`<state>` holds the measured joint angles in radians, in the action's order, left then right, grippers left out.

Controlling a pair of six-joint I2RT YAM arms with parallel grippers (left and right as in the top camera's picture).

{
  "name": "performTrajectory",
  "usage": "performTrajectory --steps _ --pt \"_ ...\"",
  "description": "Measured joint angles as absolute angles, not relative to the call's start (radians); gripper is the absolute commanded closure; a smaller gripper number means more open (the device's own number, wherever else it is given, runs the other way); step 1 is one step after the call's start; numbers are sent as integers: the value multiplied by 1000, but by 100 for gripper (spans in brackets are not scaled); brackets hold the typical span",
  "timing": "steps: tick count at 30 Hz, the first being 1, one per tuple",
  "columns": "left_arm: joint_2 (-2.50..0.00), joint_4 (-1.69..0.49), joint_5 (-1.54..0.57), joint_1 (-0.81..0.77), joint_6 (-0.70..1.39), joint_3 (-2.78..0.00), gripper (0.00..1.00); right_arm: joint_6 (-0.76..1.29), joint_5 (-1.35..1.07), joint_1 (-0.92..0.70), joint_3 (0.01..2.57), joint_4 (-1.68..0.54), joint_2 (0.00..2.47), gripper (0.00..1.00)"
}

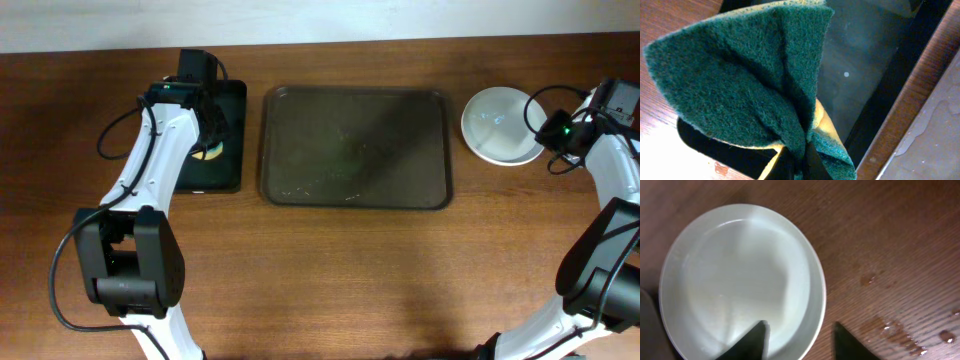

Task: Clean dirty plates on tray and stack at the side
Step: 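Place the white plate on top of the plate stack, release, then lower the sponge into the small black tray with the left gripper, release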

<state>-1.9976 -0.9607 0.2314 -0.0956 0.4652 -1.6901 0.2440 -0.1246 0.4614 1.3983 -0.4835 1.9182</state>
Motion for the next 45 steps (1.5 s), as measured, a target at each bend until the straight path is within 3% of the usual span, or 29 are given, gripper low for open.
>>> performTrajectory --steps 9,19,25,26,27,28,29,34,39,45 --pt "-1998 -875 222 -76 464 -1690 100 234 -369 410 1396 -531 1866 38" --pt "-2056 -694 -110 51 327 -1689 99 197 -421 91 1393 -586 1527 36" --pt "-2143 -690 -188 49 295 -1687 81 193 -378 -43 1393 -617 1515 33" --pt "-2146 -691 -192 49 295 -1686 72 192 -374 -56 1393 -619 1515 32" --pt "-2147 -690 -195 49 294 -1686 50 191 -368 -68 1393 -623 1515 30" --pt "-2147 -686 -196 49 294 -1686 21 187 -364 -78 1393 -628 1515 27" --pt "-2147 -686 -195 49 289 -1686 10 186 -363 -82 1393 -632 1515 25" --pt "-2147 -687 -167 49 286 -1686 0 184 -299 -99 1393 -700 1493 20" --pt "-2124 -713 -150 49 287 -1686 1 183 -213 -104 1393 -770 1372 20" --pt "-1854 -888 -144 49 287 -1688 0 183 -176 -105 1393 -973 1163 22"
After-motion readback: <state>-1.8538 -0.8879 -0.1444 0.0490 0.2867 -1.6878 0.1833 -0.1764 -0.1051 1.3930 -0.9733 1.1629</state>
